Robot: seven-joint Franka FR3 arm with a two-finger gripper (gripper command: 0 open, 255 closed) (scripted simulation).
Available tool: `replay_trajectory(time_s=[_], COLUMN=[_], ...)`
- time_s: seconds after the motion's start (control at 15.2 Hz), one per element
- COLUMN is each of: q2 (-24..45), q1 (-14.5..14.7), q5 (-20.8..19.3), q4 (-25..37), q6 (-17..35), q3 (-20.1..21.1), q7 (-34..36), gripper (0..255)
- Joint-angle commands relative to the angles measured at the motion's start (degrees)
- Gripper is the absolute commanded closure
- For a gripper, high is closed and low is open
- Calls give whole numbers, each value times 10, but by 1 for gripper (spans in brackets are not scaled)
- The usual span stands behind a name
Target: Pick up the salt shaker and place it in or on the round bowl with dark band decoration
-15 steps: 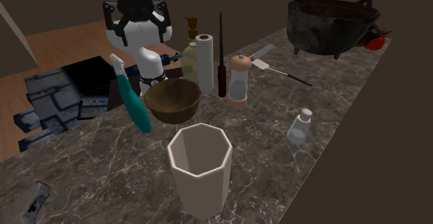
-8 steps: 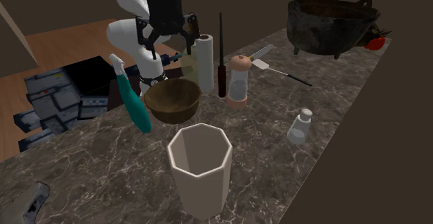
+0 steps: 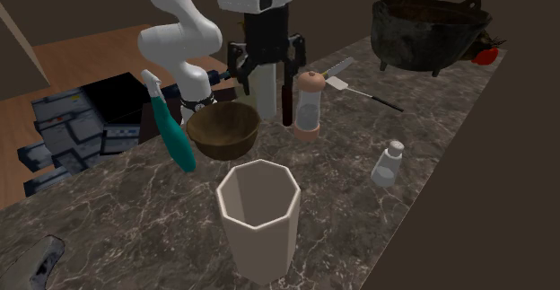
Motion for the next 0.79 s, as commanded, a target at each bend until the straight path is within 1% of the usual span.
replay_trajectory(time_s=[0.0, 0.33, 0.73], q2=[41, 140, 266], q1=[3, 13, 34], q5=[0, -14, -50], q4=[26, 103, 219], q6=[19, 50, 66], q3=[15, 45, 69], q7=[21, 74, 139], gripper=[0, 0, 0])
